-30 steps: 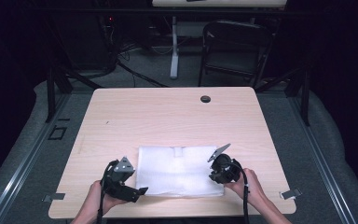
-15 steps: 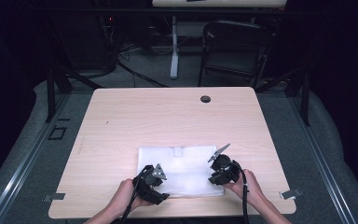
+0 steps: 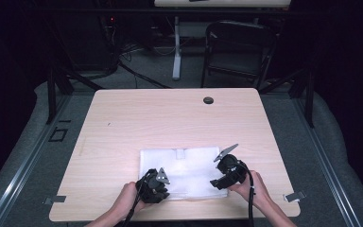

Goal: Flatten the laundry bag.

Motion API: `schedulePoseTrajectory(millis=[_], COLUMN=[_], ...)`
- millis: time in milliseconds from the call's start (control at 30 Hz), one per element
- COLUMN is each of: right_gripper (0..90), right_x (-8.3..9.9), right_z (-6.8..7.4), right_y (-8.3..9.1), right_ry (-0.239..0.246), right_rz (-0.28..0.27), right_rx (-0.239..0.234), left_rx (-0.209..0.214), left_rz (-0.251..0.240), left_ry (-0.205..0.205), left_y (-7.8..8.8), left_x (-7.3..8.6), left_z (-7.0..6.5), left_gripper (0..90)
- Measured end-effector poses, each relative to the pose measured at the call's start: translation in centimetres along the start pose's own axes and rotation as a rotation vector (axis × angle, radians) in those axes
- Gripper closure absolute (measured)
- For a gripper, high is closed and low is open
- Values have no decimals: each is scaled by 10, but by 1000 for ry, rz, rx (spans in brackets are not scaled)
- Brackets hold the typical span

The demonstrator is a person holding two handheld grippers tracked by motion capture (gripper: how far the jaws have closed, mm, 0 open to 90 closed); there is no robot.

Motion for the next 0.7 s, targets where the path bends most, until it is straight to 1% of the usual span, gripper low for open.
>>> schedulePoseTrajectory(millis=[33,67,100,133,233,300,367,400,433,467,500,533,567,600,633,667,700], right_gripper=[335,335,336,338,354,359,371,382,389,404,426,458,508,577,641,690,741], right_x=[0,0,0,0,0,1,0,0,-1,-1,-1,-1,-1,-1,-1,-1,-2], right_z=[0,0,0,1,1,2,4,5,7,8,9,11,12,13,13,14,15], right_y=[0,2,2,3,4,6,8,10,11,13,15,16,17,17,18,18,19], right_ry=[2,4,-1,-1,5,8,14,17,17,22,31,34,37,42,47,56,64], right_rz=[-11,-3,-8,-17,-11,-12,-14,-24,-38,-33,-40,-46,-49,-70,-73,-73,-79], right_rx=[-4,6,5,6,3,7,0,0,0,-4,-7,-6,-17,-31,-29,-43,-40], left_rx=[1,4,8,5,8,13,11,16,13,10,8,4,4,-2,-7,-11,-14], left_rz=[0,-1,-1,-1,1,-6,-10,-11,-15,-16,-18,-20,-26,-34,-36,-39,-43], left_ry=[1,3,7,1,0,7,12,16,27,34,42,59,79,90,97,101,113], left_y=[0,0,0,0,0,3,5,6,8,9,10,11,12,13,14,15,17], left_x=[0,0,0,-1,-3,-4,-4,-5,-6,-6,-7,-8,-9,-10,-10,-11,-12], left_z=[1,1,1,1,3,3,4,5,6,7,9,11,12,13,15,16,18], left_gripper=[816,828,836,845,879,890,891,892,893,893,894,895,897,897,897,897,897])
Point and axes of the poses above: each handheld gripper's, and its own axes: y roughly backward along the jaws, x roughly out of its underside, z roughly to its left, the point moved 5 cm from there along -y, roughly forward along the jaws, and after that the axes turned 12 degrees about -x, right-handed, at the moved point
